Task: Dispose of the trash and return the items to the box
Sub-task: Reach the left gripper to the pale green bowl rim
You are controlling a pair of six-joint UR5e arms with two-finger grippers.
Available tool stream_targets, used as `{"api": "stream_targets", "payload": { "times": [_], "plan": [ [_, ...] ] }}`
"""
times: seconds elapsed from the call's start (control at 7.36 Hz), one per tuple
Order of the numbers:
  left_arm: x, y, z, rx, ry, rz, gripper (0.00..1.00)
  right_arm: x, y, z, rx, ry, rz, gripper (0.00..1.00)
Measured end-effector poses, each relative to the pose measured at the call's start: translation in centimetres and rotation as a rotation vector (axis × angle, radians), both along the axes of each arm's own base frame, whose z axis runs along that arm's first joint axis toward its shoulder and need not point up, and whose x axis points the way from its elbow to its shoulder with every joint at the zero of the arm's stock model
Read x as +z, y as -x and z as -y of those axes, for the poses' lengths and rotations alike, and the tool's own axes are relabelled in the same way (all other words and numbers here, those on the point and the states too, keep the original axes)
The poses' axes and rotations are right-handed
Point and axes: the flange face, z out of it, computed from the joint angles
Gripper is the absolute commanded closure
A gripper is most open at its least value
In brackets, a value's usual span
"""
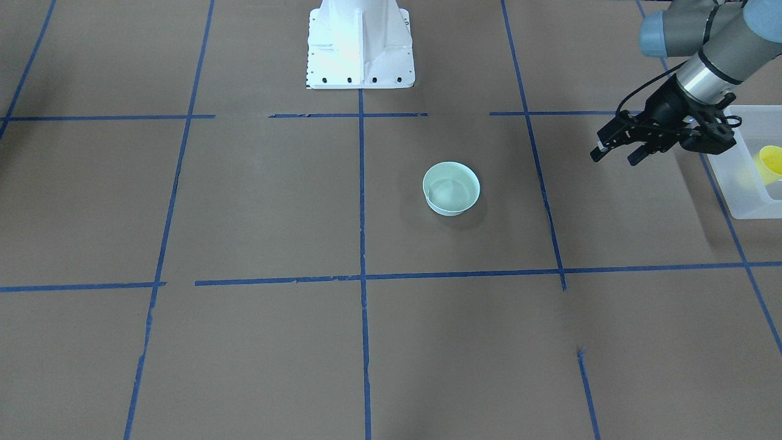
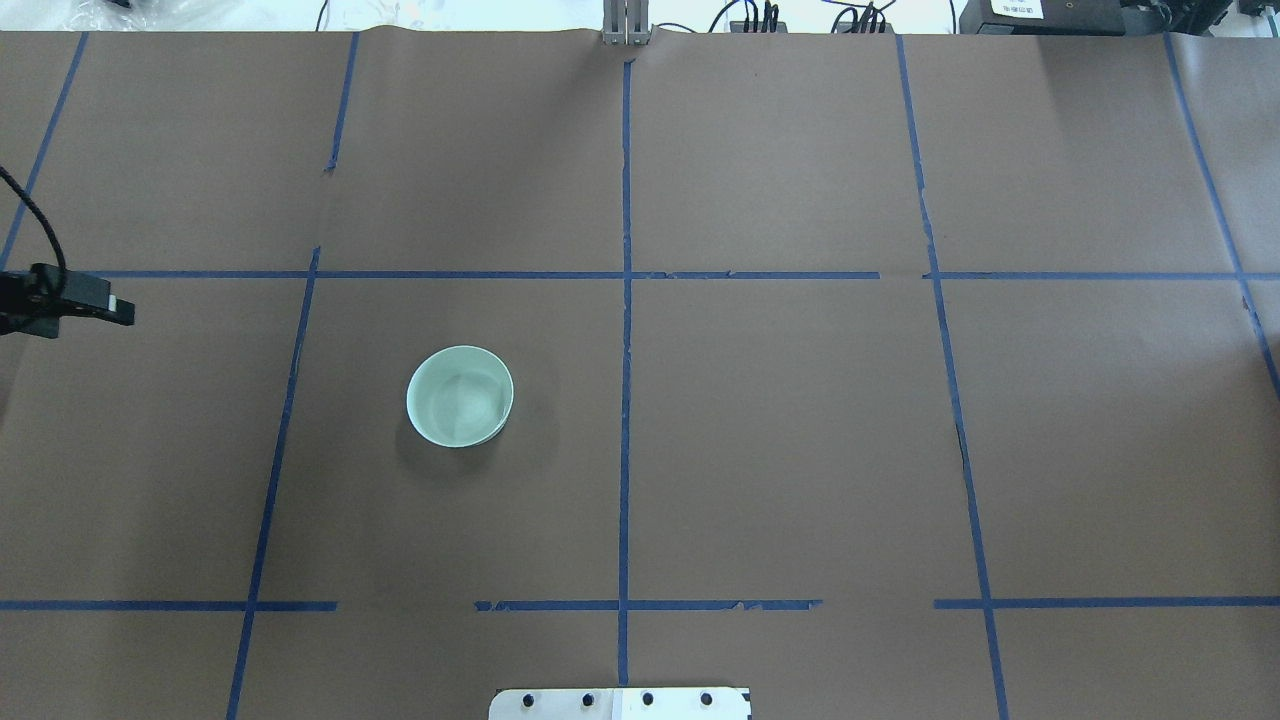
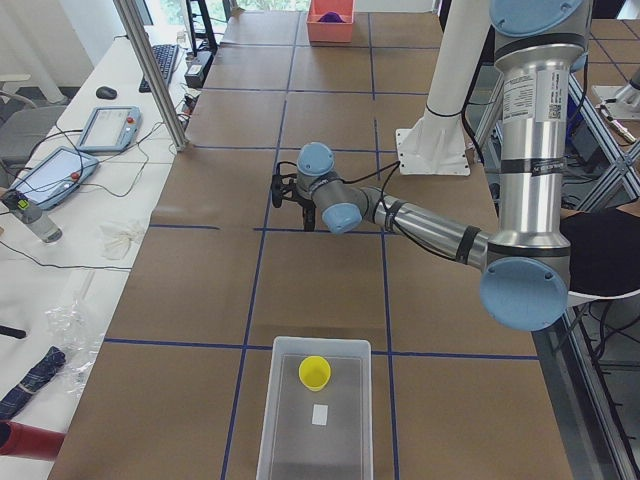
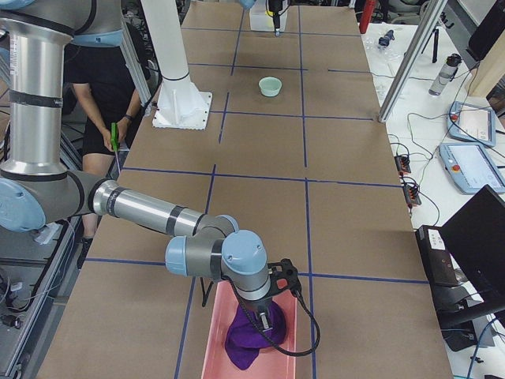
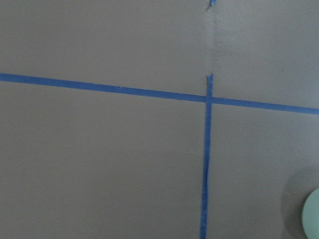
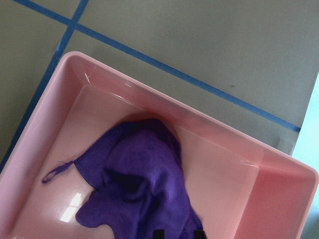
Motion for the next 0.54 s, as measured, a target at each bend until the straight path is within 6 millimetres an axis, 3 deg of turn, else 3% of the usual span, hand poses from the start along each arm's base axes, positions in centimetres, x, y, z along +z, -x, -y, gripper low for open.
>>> {"api": "stream_targets", "payload": {
  "times": [0.27, 0.54],
  "plan": [
    [-4.1, -5.6, -1.4, -0.005, 0.053, -0.046, 0.00, -0.1, 0.2, -0.4, 0.049, 0.032, 0.029, 0.00],
    [-6.4, -10.7, -2.6, -0.030, 0.098, -0.037, 0.00, -1.0, 1.5, -1.3, 0.062, 0.031, 0.144, 0.00]
  ]
}}
